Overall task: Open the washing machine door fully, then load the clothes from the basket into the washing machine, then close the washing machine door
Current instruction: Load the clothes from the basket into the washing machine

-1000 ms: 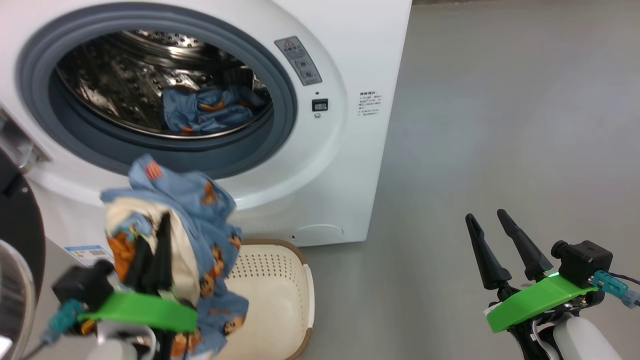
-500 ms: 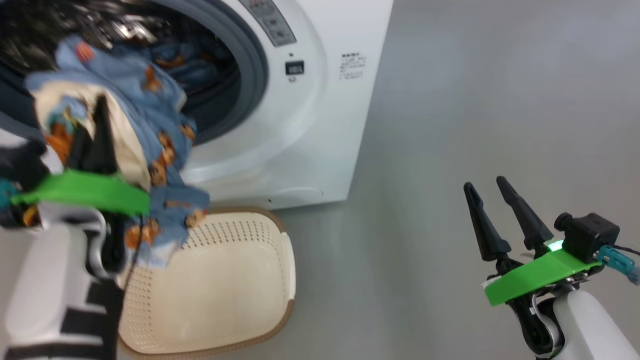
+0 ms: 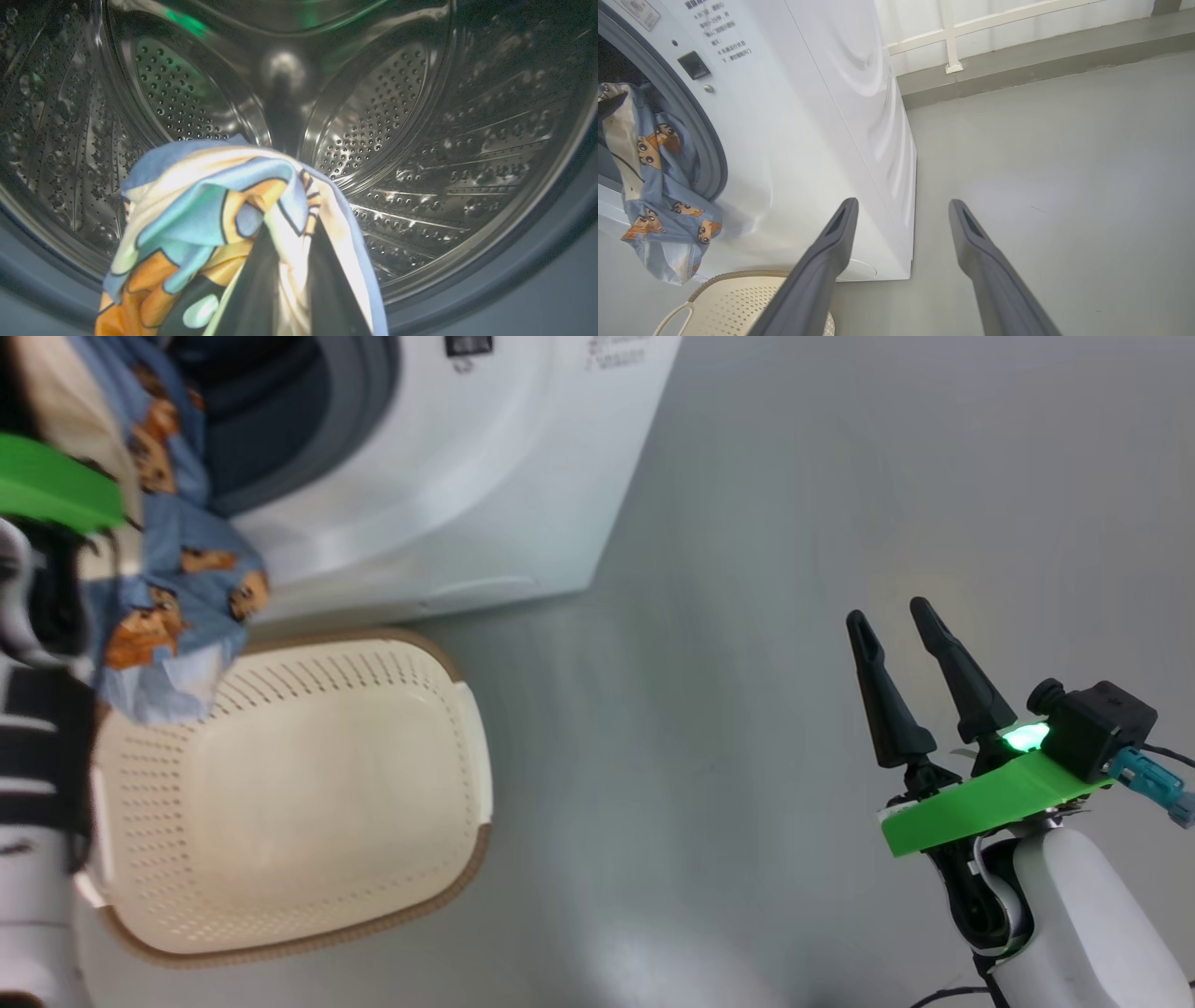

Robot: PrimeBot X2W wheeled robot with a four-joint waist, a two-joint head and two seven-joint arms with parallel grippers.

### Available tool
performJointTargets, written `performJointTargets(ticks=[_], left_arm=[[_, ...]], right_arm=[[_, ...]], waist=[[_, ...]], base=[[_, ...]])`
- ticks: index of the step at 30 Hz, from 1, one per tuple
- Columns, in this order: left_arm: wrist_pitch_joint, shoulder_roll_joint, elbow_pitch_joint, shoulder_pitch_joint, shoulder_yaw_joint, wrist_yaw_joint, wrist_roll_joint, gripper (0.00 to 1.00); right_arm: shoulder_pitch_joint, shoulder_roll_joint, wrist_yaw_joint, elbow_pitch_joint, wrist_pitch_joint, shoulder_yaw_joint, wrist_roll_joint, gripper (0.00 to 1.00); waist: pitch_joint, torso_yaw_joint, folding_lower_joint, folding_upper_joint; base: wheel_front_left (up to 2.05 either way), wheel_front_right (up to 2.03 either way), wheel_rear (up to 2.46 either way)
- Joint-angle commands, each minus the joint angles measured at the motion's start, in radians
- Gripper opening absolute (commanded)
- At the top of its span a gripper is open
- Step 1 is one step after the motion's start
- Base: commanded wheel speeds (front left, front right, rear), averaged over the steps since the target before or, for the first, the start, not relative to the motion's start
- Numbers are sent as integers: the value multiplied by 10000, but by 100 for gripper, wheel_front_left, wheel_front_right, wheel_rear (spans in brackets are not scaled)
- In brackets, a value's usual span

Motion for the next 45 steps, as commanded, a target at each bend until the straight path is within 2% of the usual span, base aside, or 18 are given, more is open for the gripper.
performJointTargets(ticks=[1,12,16,19,21,22,23,24,32,45], left_arm=[[-53,656,52,-448,192,-15,62,0],[-53,1292,978,-2403,132,-15,639,0],[-53,1403,178,-2827,566,-6,1176,0],[-53,1279,-487,-2732,1112,-3,1476,0],[-53,1148,-460,-2563,1281,-3,1676,0],[-53,1076,-315,-2491,1343,-3,1743,7],[-53,986,-14,-2427,1393,-4,1751,73],[-53,945,295,-2429,1388,-4,1782,100],[-53,854,1563,-2605,1233,-11,2004,100],[-53,621,1241,-1141,1040,-14,1695,100]], right_arm=[[-7,37,14,-286,-49,180,-158,100],[-286,467,14,-418,-49,209,-222,100],[-368,578,14,-419,-49,278,-225,100],[-421,615,14,-394,-49,261,-207,100],[-426,629,14,-362,-49,244,-206,100],[-423,636,14,-340,-49,242,-207,100],[-418,645,14,-312,-49,245,-209,100],[-419,653,14,-289,-49,262,-207,100],[-558,581,14,-193,-49,226,-171,100],[-523,509,14,-34,-49,238,-117,100]], waist=[[1080,-692,0,-1],[2131,-1078,0,-1],[2267,-1174,0,-1],[2289,-1224,0,-1],[2244,-1222,0,-1],[2208,-1214,0,-1],[2158,-1200,0,-1],[2118,-1186,0,-1],[1801,-1069,0,-1],[528,-743,0,-1]], base=[[0,0,0],[0,0,0],[0,0,0],[0,0,0],[0,0,0],[0,0,0],[0,0,0],[0,0,0],[0,0,0],[0,0,0]])
